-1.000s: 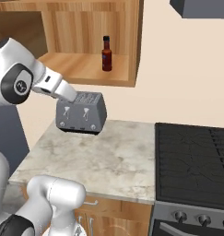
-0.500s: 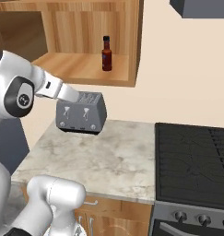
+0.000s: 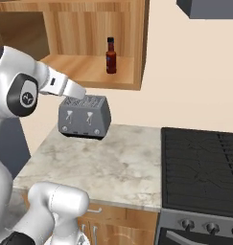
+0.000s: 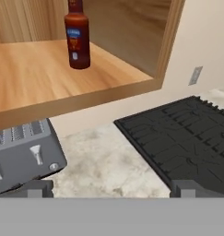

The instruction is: Move the mayonnaise and condiment bottle from the cabinet to the dining counter.

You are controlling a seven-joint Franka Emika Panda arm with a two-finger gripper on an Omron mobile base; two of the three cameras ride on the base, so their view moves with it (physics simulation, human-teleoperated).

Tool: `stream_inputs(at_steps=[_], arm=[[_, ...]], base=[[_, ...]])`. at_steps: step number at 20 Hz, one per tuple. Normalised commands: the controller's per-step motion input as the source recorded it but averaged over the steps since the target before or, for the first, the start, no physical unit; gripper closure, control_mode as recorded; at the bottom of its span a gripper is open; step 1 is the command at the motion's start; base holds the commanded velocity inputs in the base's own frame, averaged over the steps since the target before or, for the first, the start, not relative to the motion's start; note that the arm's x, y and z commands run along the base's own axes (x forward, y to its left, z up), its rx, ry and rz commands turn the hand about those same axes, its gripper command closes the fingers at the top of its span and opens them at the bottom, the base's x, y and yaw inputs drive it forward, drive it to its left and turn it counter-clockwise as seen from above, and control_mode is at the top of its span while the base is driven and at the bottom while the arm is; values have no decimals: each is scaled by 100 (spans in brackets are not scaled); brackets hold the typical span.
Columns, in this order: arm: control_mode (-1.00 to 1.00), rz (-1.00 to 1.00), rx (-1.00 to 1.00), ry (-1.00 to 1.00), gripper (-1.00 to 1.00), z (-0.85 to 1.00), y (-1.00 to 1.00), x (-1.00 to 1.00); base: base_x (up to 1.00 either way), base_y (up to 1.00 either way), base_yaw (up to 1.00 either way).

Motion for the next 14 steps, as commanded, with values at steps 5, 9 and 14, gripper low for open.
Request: stream_inputs(at_steps=[5, 9, 14], arm=[[-100, -1, -1, -2, -100, 3, 0, 41], [-100, -3, -2, -8, -100, 0, -1, 44], [-100, -4, -4, -9, -100, 0, -9, 40]], base=[[0, 0, 0], [0, 0, 0], [0, 0, 0]])
